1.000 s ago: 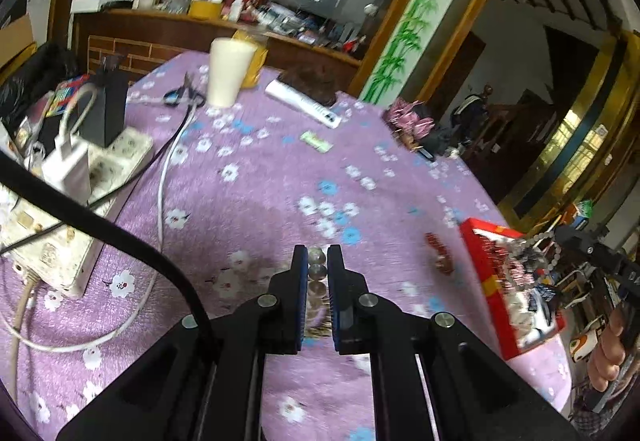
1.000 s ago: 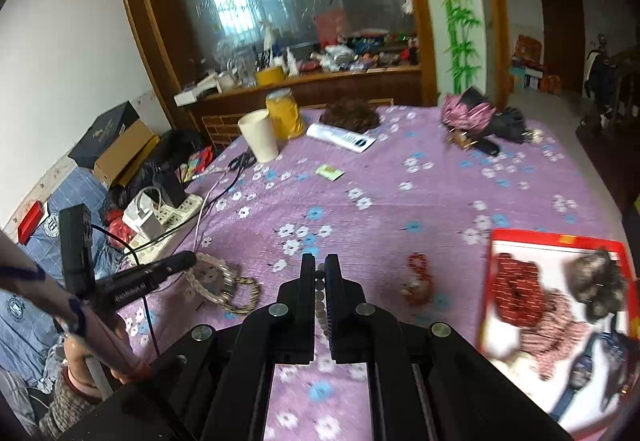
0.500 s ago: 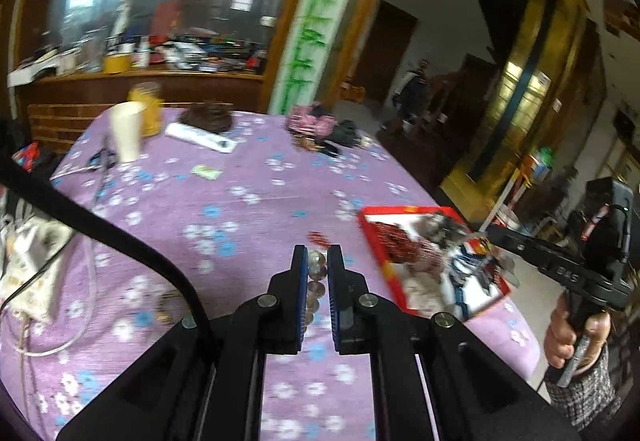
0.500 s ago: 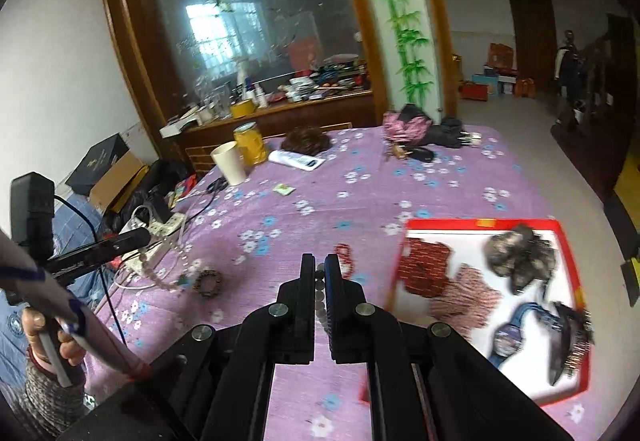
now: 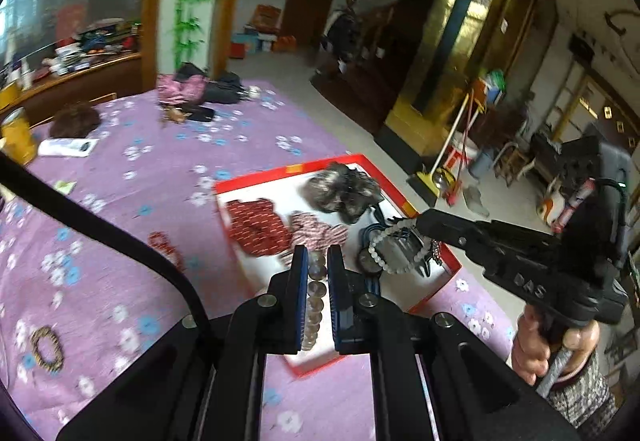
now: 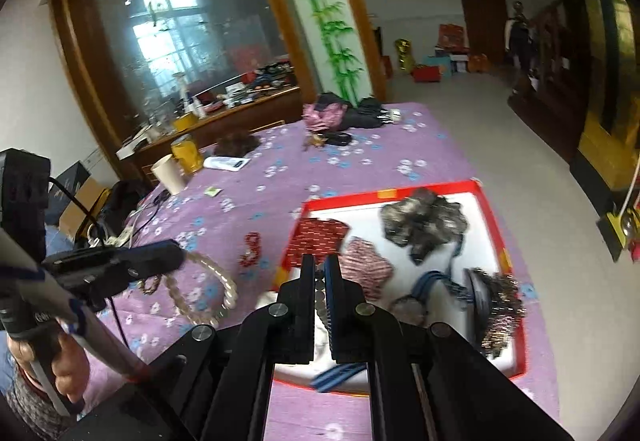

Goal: Organize jewelry
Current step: 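Carry both bracelets into the box and open both tools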

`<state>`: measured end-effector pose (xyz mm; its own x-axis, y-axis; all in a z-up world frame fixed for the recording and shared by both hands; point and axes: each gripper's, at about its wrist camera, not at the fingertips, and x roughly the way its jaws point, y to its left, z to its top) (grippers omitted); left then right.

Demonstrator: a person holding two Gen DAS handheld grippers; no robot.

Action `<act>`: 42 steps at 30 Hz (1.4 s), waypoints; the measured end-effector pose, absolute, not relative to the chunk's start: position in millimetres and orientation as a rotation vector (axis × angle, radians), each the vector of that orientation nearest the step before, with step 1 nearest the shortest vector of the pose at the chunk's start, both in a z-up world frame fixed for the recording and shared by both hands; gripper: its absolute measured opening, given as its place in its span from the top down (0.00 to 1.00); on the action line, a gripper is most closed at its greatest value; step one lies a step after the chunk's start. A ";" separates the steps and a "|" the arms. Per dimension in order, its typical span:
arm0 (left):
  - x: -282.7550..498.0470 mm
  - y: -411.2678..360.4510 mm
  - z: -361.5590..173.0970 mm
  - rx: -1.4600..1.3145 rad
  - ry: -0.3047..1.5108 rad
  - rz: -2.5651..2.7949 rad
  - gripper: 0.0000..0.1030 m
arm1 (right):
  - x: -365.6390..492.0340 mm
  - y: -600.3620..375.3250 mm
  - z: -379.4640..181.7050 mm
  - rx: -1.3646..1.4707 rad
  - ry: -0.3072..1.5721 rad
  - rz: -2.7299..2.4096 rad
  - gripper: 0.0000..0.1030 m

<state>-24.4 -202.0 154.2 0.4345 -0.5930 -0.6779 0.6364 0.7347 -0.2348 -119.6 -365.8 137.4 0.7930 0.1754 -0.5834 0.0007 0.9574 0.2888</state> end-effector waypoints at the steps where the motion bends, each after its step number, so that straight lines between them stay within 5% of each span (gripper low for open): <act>1: -20.6 -211.4 152.4 0.072 0.823 -0.766 0.91 | -121.1 -371.2 135.6 0.289 0.651 0.092 0.96; 15: 69.7 -313.5 121.0 0.241 0.854 -0.653 0.91 | -138.5 -417.1 93.9 0.344 0.736 0.043 0.96; 37: 126.2 -320.4 67.2 0.167 0.998 -0.643 0.91 | -121.9 -410.5 62.2 0.250 0.803 -0.029 0.95; 42: 114.9 -308.5 79.0 0.114 0.990 -0.664 0.76 | -126.8 -409.6 69.5 0.260 0.779 -0.028 0.95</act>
